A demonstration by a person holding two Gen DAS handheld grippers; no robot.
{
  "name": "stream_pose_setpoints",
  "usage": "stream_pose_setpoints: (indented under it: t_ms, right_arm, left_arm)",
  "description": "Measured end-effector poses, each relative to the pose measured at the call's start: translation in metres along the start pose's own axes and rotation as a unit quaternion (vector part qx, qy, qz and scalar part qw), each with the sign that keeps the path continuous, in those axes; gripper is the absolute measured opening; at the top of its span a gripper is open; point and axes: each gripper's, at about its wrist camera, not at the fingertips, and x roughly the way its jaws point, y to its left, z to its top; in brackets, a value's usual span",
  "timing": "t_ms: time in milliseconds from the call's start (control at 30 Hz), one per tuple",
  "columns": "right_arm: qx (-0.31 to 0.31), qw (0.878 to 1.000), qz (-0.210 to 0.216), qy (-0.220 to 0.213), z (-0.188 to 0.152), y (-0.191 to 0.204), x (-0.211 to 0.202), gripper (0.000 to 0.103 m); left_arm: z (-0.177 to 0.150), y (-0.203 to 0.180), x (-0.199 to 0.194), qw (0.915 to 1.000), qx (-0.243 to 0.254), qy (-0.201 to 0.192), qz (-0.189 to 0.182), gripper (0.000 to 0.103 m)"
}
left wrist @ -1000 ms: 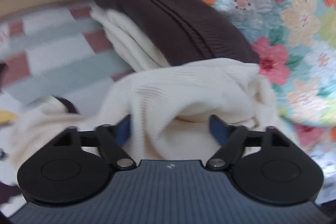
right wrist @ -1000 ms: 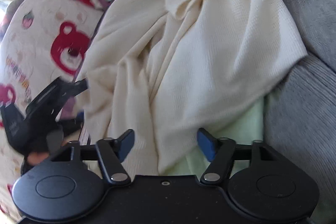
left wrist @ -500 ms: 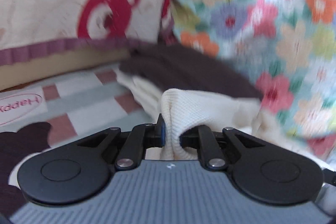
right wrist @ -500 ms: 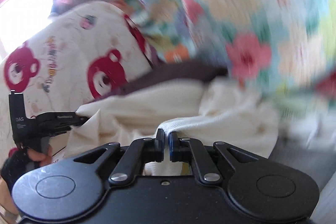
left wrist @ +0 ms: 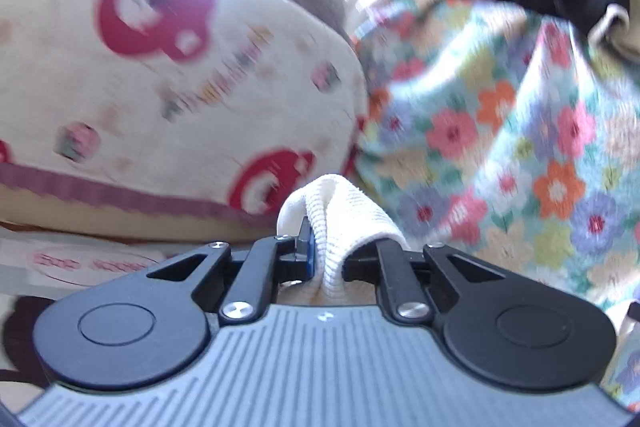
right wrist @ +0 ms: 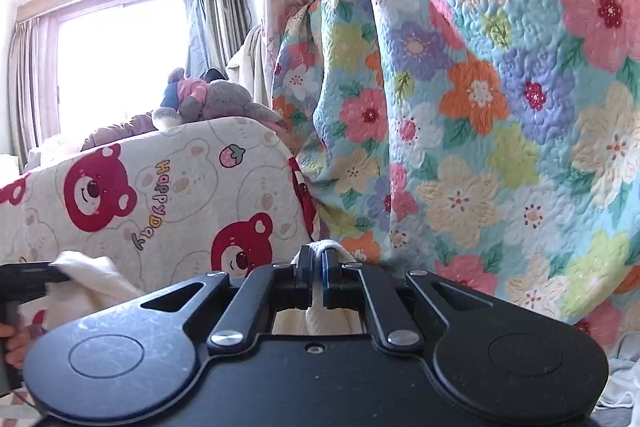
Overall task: Fold clothes
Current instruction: 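Lift the held cream garment up off the pile with both grippers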
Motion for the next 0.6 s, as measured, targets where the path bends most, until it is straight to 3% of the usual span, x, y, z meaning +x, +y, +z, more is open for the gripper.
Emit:
stream_pose_setpoints:
  t_ms: [233,400,467,600]
  right_arm:
    - [-0.026,0.997,0.075,0.018,0.015,0.020,-0.013,0.006]
    - [0.016,0.988,0.151,0.041,0.015,0.028,0.015,0.006]
    - [0.015,0.983,0.169,0.067,0.008,0.038,0.047,0.006]
    - [-0.010,0.971,0.195,0.135,-0.015,0.081,0.151,0.006]
  left_arm:
    - [0.040,0.030,-0.137,0.9930,0.014,-0.080,0.086,0.010]
    - [0.067,0.044,-0.237,0.9830,-0.003,-0.132,0.128,0.010]
    - [0.071,0.053,-0.255,0.9793,-0.019,-0.141,0.144,0.010]
    - [0.067,0.089,-0.225,0.9659,-0.028,-0.099,0.238,0.010]
